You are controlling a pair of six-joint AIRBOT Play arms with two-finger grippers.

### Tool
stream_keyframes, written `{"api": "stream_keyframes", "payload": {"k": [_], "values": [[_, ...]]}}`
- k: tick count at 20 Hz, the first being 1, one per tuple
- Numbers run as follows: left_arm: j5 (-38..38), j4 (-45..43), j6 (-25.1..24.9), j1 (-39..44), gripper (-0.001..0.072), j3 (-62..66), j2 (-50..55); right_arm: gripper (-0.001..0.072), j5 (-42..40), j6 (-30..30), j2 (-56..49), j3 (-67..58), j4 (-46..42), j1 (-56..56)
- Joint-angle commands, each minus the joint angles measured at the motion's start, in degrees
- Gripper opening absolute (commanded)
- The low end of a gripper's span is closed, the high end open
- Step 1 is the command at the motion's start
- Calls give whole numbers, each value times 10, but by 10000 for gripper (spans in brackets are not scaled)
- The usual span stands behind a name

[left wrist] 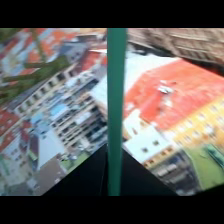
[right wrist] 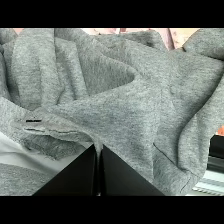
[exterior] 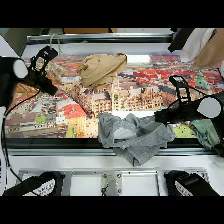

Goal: Fold the clothes and pants, and hang the long-sleeved shirts on hangers.

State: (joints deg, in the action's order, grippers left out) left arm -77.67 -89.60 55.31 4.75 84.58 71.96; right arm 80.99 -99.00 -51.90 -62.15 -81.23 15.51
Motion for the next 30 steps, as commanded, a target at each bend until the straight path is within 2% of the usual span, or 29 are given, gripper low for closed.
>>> {"api": "stream_keyframes", "payload": {"k": [1,5,8,11,17,22,26,30], "values": [[-161,256,-235,-35,16,0,-57,22,0,0,0,0,0,0],[-171,265,-235,-79,16,0,-86,22,0,0,0,0,0,0],[-218,267,-246,-94,15,-8,-86,22,0,0,0,0,0,0],[-257,269,-355,-92,15,-76,-96,22,0,0,0,0,0,0],[-249,267,-436,-77,15,-241,-157,22,0,0,0,0,0,0],[-202,267,-426,11,15,-329,-196,22,0,0,0,0,0,0],[-117,268,-403,39,15,-344,-184,22,0,0,0,0,0,0],[-148,292,-405,40,14,-317,-120,22,0,0,0,0,0,0]]}}
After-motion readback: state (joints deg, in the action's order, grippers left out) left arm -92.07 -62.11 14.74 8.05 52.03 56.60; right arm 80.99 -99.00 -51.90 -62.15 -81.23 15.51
